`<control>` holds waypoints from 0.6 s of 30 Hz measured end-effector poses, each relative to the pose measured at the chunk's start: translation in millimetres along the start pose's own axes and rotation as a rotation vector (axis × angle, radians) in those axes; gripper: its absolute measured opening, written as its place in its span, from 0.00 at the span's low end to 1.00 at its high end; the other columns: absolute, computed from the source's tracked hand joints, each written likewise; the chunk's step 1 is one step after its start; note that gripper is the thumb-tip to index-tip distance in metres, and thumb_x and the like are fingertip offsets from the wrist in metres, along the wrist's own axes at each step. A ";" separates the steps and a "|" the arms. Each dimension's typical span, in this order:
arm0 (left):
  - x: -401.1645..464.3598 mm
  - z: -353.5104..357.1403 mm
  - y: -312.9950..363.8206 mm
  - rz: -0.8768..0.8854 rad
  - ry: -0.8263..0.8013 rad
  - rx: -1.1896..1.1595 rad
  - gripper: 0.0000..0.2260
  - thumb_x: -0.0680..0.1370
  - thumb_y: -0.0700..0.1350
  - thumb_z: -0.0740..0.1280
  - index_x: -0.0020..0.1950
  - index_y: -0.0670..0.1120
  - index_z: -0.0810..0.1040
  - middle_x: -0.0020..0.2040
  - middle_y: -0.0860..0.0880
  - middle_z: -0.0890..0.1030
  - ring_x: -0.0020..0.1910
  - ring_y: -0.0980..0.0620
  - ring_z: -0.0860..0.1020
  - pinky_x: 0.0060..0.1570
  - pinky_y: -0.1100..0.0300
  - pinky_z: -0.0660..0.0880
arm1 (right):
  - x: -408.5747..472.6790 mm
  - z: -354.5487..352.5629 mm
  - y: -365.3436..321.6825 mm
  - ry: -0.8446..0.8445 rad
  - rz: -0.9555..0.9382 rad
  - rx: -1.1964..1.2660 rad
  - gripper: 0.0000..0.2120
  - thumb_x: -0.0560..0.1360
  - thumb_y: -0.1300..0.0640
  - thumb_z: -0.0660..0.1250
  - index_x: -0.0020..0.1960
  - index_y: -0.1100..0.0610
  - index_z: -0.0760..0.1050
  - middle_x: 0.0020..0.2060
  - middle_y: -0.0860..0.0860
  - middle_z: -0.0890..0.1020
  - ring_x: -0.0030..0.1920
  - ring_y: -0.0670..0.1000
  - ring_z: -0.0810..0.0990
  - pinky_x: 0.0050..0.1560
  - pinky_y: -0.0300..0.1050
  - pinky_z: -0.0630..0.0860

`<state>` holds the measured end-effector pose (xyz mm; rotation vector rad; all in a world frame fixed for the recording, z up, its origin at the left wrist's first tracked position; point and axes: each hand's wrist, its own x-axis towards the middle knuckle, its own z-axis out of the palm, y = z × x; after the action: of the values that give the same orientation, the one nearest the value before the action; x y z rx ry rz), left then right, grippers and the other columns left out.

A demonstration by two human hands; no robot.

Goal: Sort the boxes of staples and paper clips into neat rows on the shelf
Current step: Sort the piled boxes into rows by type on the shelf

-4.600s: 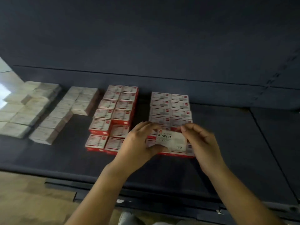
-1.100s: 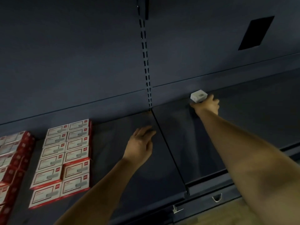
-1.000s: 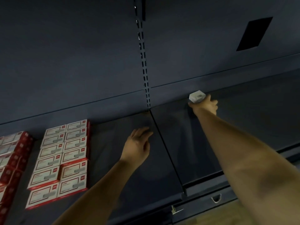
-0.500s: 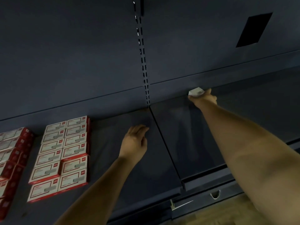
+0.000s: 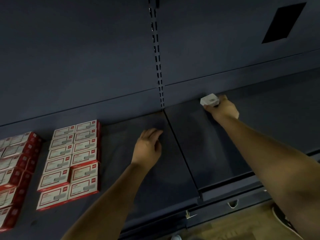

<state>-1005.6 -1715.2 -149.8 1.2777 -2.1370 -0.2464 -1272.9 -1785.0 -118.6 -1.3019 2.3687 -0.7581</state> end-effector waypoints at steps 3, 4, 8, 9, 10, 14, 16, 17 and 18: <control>-1.6 -0.3 0.2 -0.027 0.030 -0.017 0.15 0.71 0.36 0.61 0.55 0.36 0.79 0.51 0.39 0.80 0.50 0.38 0.78 0.51 0.52 0.75 | -32.4 6.8 6.7 -0.013 -0.180 0.105 0.27 0.69 0.42 0.70 0.61 0.55 0.69 0.55 0.55 0.78 0.55 0.57 0.76 0.52 0.53 0.75; -1.5 -1.0 0.7 -0.029 0.040 -0.032 0.15 0.70 0.36 0.62 0.55 0.36 0.79 0.51 0.39 0.80 0.51 0.40 0.78 0.51 0.55 0.74 | -44.7 9.8 7.2 -0.015 -0.226 0.137 0.26 0.69 0.43 0.71 0.60 0.55 0.70 0.53 0.54 0.78 0.54 0.56 0.77 0.51 0.52 0.75; -9.3 -6.3 3.7 -0.057 0.113 -0.173 0.15 0.72 0.38 0.61 0.56 0.41 0.79 0.51 0.44 0.80 0.53 0.53 0.75 0.53 0.69 0.70 | -100.7 8.6 -2.7 -0.068 -0.346 0.290 0.15 0.69 0.47 0.73 0.48 0.54 0.74 0.38 0.47 0.75 0.39 0.47 0.74 0.38 0.33 0.69; -12.3 -9.4 6.7 -0.103 0.149 -0.259 0.16 0.71 0.37 0.61 0.56 0.44 0.79 0.51 0.46 0.80 0.52 0.55 0.75 0.54 0.71 0.69 | -114.9 5.8 -6.1 -0.096 -0.323 0.356 0.11 0.70 0.49 0.72 0.45 0.54 0.74 0.36 0.48 0.75 0.37 0.46 0.73 0.37 0.32 0.69; -15.3 -13.2 11.0 -0.145 0.182 -0.338 0.16 0.71 0.37 0.61 0.56 0.48 0.78 0.51 0.49 0.79 0.52 0.57 0.75 0.54 0.71 0.70 | -128.7 2.5 -8.9 -0.152 -0.255 0.464 0.09 0.71 0.50 0.70 0.42 0.54 0.75 0.35 0.48 0.76 0.35 0.46 0.74 0.37 0.35 0.70; -29.8 -31.4 38.5 -0.076 0.137 -0.528 0.19 0.72 0.44 0.66 0.62 0.51 0.72 0.56 0.54 0.78 0.58 0.60 0.74 0.58 0.69 0.68 | -168.4 -8.9 -18.8 -0.502 0.137 0.975 0.12 0.76 0.51 0.60 0.38 0.57 0.75 0.28 0.50 0.74 0.28 0.46 0.69 0.33 0.42 0.67; -34.6 -39.0 49.6 0.018 0.085 -0.510 0.22 0.71 0.49 0.67 0.65 0.50 0.70 0.58 0.52 0.76 0.60 0.58 0.73 0.58 0.70 0.67 | -180.0 -12.0 -20.9 -0.657 0.201 1.106 0.15 0.76 0.49 0.55 0.42 0.57 0.75 0.29 0.50 0.72 0.28 0.47 0.67 0.33 0.42 0.65; -36.3 -40.7 53.6 0.048 0.076 -0.474 0.24 0.71 0.50 0.68 0.66 0.51 0.70 0.59 0.53 0.75 0.59 0.57 0.72 0.57 0.72 0.66 | -185.2 -13.4 -21.1 -0.717 0.207 1.154 0.17 0.76 0.48 0.54 0.44 0.58 0.75 0.30 0.50 0.72 0.29 0.47 0.67 0.33 0.42 0.64; -37.9 -41.3 56.8 0.066 0.080 -0.436 0.24 0.71 0.51 0.69 0.66 0.52 0.70 0.58 0.54 0.74 0.59 0.57 0.72 0.56 0.73 0.66 | -190.4 -14.9 -21.9 -0.762 0.204 1.187 0.18 0.76 0.47 0.52 0.45 0.58 0.76 0.30 0.51 0.73 0.29 0.47 0.68 0.33 0.42 0.64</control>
<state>-1009.6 -1647.8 -107.4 0.9459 -1.9163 -0.5862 -1165.7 -1628.6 -87.2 -0.6054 1.0488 -1.0708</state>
